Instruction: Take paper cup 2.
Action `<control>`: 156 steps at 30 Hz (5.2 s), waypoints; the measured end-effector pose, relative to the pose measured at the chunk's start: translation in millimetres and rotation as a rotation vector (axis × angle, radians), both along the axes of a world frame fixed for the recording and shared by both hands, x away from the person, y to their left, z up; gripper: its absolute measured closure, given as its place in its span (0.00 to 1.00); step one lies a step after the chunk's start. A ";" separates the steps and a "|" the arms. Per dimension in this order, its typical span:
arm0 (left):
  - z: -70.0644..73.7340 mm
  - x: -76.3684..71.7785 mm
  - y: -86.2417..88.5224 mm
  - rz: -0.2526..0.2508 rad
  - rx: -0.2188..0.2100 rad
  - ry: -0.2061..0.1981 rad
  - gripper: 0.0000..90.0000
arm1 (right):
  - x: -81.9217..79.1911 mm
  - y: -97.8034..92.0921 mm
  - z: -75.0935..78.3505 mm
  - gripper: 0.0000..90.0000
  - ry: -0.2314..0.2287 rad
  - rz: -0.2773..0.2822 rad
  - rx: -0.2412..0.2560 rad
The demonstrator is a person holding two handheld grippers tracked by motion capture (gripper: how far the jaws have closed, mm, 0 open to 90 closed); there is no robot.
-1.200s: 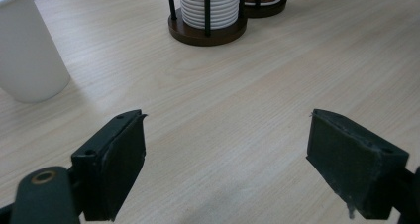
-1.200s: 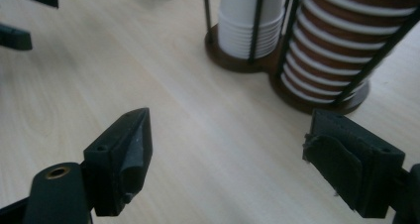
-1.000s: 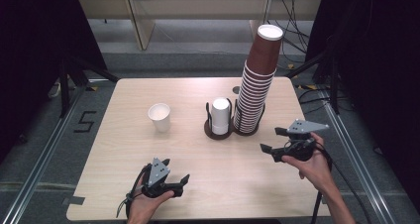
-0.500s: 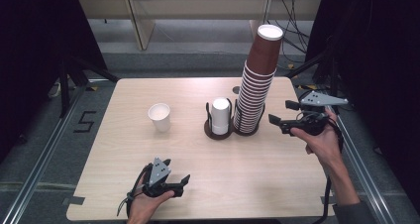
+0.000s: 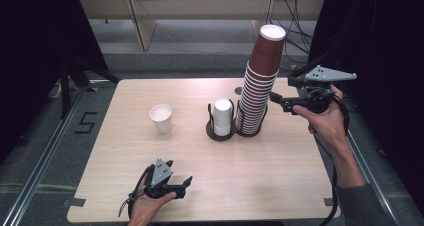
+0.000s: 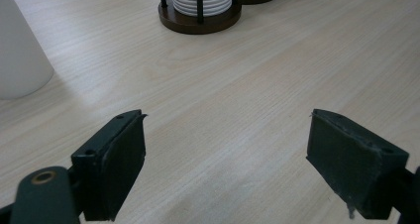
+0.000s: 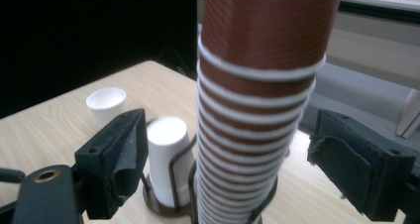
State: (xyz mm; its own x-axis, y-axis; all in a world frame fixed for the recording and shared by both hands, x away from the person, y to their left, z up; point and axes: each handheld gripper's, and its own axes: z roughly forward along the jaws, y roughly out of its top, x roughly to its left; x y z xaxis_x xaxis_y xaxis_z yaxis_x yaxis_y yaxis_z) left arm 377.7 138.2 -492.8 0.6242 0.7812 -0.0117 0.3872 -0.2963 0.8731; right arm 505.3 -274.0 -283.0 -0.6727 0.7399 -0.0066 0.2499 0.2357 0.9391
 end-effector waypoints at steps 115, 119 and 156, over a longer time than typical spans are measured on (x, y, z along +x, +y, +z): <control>-3.0 3.0 1.4 -0.003 -0.006 -0.007 0.17 | -21.3 -21.3 12.3 0.20 -0.045 -0.135 0.074; -2.9 3.3 1.5 0.000 -0.003 -0.007 0.17 | -26.5 -15.4 -2.4 0.20 -0.035 -0.114 0.067; -4.0 5.2 0.1 -0.029 -0.070 -0.042 0.17 | -56.4 54.5 -113.1 0.20 0.120 0.128 0.047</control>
State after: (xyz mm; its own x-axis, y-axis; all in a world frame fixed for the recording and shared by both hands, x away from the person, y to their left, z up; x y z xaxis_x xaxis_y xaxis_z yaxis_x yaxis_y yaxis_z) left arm 382.9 138.3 -496.8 0.6474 0.7612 -0.0386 0.3421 -0.2449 0.9072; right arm 448.9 -219.6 -396.1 -0.7550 0.6460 0.1123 0.3321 0.2289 0.9151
